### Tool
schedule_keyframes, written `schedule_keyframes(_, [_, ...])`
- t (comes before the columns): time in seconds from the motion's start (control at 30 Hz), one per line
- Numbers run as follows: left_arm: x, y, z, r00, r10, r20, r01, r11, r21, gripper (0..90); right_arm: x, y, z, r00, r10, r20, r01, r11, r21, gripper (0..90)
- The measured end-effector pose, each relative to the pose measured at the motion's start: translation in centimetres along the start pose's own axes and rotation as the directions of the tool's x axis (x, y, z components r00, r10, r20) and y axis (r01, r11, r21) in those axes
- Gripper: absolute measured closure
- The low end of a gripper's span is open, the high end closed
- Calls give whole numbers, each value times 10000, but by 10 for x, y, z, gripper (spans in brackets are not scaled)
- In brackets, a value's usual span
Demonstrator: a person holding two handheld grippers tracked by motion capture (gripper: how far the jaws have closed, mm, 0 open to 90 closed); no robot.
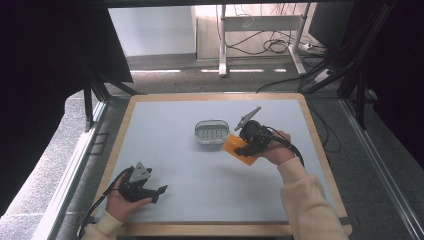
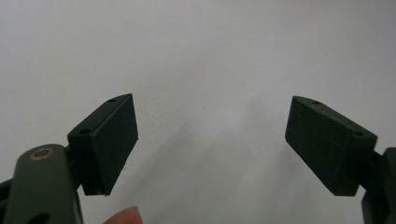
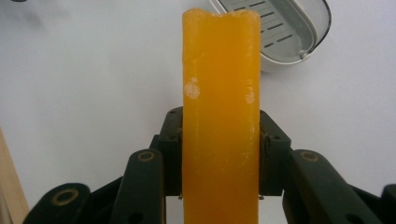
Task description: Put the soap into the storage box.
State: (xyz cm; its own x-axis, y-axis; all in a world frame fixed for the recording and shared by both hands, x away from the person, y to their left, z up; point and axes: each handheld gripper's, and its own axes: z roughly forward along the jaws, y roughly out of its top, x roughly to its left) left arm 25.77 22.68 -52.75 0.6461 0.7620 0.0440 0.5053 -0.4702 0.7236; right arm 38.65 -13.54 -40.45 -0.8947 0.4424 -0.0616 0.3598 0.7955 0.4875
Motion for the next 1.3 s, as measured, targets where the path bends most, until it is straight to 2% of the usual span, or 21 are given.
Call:
schedule_keyframes(0.3, [0, 0, 0, 10000, 21, 28, -21, 10000, 11, 170, -5, 10, 1, 10000, -96, 23, 96, 9999, 38, 617])
schedule_keyframes(0.43, [0, 0, 0, 10000, 21, 30, -21, 10000, 18, 170, -7, 15, 3, 9997, -160, -161, 161, 9999, 45, 617])
schedule_keyframes(0.8, [0, 0, 0, 10000, 22, 36, -22, 10000, 10, 169, -13, 28, 9, 9995, -289, -113, 290, 9995, 122, 617])
schedule_keyframes(1.3, [0, 0, 0, 10000, 25, 45, -25, 10000, 14, 169, -22, 39, 13, 9985, -304, -463, 303, 9995, -28, 617])
